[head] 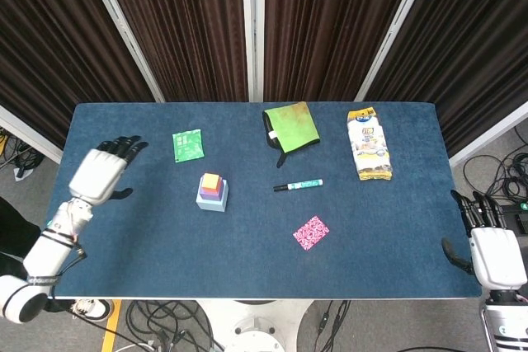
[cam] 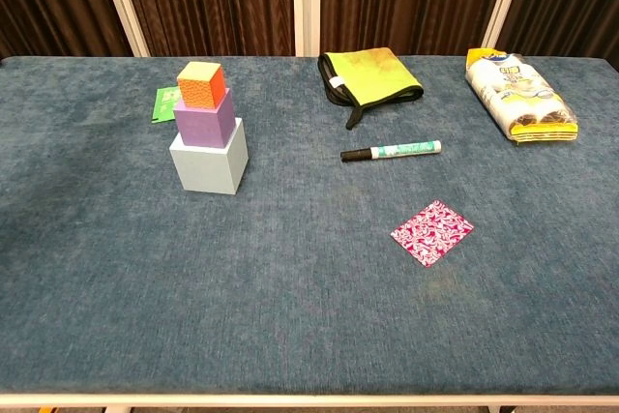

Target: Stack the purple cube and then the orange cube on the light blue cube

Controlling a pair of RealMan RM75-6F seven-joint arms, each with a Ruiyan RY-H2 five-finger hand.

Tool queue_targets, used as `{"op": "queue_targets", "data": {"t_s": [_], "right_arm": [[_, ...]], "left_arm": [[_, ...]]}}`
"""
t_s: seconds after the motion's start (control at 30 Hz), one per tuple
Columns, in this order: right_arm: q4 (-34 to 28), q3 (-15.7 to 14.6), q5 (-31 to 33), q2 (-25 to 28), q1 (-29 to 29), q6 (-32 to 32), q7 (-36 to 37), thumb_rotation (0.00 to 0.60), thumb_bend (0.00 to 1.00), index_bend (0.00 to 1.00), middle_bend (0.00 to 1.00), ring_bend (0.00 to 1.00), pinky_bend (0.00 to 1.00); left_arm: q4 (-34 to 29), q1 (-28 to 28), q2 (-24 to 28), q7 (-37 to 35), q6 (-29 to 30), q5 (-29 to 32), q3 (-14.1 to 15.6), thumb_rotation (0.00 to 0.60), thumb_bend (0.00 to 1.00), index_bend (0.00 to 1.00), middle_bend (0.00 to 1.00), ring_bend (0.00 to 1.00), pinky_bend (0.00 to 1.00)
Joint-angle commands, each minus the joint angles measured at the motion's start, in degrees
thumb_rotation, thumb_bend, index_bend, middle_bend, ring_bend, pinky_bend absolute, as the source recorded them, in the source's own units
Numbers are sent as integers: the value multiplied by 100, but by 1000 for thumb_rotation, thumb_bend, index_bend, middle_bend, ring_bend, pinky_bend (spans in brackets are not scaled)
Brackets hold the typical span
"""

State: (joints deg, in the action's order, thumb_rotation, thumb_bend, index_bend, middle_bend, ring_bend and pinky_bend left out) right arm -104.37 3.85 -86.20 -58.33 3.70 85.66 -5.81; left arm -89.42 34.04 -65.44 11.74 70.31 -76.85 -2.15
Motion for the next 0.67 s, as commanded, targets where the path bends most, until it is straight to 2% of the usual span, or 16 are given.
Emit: {"op": "queue_targets", "data": {"t_s": [0.03,0.2,0.33,0.47,0.67], "right_arm": [[0,3,3,0,10,-15,-3,600,272,20,150,0,0],[3,-30,-43,33,42,-87,-59,600,275,20,150,0,0],[13,-44,-74,0,43,-81,-93,600,275,20,150,0,0],[12,-66,-158,-39,10,5,-150,600,273,20,150,0,0],[68,-87,-212,-72,-31,81,-108,600,273,20,148,0,0]], "left_arm": [[205,-787,-173,233,834,86,157,600,96,205,241,188,302],[-94,-1496,-244,542,1246,346,449,600,86,205,231,169,284],[-95,-1857,-329,694,1624,123,607,600,78,205,224,163,279],[32,-2119,-498,649,2022,-203,614,600,78,205,224,163,279],[-71,-2255,-465,419,2044,-427,583,600,78,205,224,164,278]]}}
